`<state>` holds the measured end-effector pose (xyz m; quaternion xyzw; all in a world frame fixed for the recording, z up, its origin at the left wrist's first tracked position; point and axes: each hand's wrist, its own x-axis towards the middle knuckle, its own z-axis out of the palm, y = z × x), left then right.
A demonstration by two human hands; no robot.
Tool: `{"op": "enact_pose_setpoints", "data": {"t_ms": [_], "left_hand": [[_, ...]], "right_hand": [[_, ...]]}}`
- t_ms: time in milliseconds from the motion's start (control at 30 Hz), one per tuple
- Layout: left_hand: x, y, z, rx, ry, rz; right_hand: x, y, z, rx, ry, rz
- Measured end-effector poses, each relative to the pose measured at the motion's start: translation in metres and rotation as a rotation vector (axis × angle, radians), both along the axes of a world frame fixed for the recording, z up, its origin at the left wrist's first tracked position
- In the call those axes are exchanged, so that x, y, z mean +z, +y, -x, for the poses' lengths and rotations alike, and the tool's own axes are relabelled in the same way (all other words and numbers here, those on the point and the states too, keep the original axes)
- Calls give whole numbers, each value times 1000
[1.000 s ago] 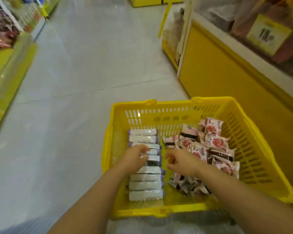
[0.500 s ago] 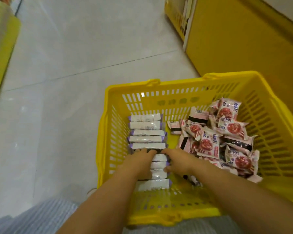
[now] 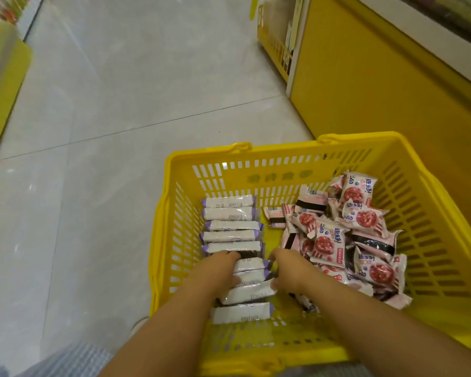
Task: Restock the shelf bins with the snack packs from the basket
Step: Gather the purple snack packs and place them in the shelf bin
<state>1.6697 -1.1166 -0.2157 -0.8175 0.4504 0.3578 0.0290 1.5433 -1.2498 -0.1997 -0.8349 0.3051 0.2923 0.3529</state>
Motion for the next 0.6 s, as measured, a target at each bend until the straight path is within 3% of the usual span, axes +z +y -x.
{"op": "enact_pose_setpoints", "data": {"t_ms": [233, 600], "left_hand": [[3, 2, 5, -128, -31, -13], [0, 0, 13, -238, -158, 59]], "right_hand": [[1, 1, 3, 110, 186, 0], [5, -1, 9, 5, 106, -86]]}}
